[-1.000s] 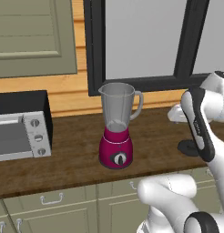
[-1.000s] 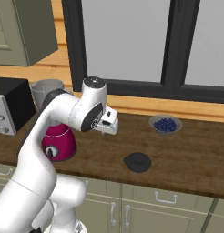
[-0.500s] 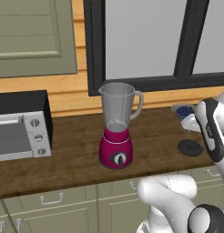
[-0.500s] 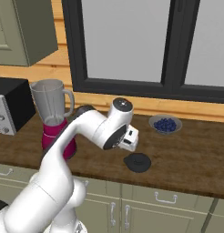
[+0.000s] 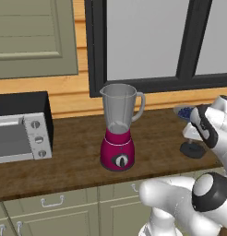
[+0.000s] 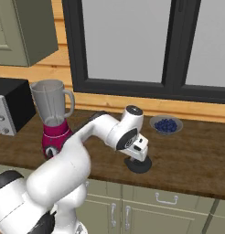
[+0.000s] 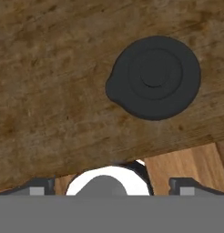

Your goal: Close the lid blender by securely placing the lid on top.

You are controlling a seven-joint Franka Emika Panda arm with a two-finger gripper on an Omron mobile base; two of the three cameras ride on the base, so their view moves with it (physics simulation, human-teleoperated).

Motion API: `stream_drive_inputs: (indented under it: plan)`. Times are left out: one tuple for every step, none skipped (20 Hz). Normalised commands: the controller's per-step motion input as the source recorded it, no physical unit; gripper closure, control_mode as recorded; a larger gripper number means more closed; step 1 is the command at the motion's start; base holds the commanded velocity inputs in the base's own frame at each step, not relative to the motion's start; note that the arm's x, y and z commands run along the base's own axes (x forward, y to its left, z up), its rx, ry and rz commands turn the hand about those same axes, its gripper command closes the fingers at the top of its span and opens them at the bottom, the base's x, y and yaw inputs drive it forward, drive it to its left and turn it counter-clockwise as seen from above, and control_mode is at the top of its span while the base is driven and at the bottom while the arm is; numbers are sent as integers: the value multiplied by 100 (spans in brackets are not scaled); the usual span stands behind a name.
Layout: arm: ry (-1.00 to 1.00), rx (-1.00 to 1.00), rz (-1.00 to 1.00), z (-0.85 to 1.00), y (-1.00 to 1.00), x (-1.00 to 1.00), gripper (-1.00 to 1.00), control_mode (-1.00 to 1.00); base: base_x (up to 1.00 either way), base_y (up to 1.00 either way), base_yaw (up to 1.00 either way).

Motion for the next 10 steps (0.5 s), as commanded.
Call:
stream_drive_inputs:
  plan:
    - [19,0,-6,-44,-38,50,-100,-100,0,0,0]
    - [17,0,-6,-41,-39,49,-100,-100,0,0,0]
    - [12,0,-5,-31,-39,46,-100,-100,0,0,0]
    - [9,0,-5,-27,-39,44,-100,-100,0,0,0]
    - [7,0,-4,-23,-38,43,-100,-100,0,0,0]
    - [5,0,-4,-24,-39,39,-100,-100,0,0,0]
    - [5,0,-3,-33,-40,37,-100,-100,0,0,0]
    - [6,0,-3,-39,-41,37,-100,-100,0,0,0]
    - [8,0,-3,-45,-41,38,-100,-100,0,0,0]
    - [10,0,-3,-46,-33,41,-100,-100,0,0,0]
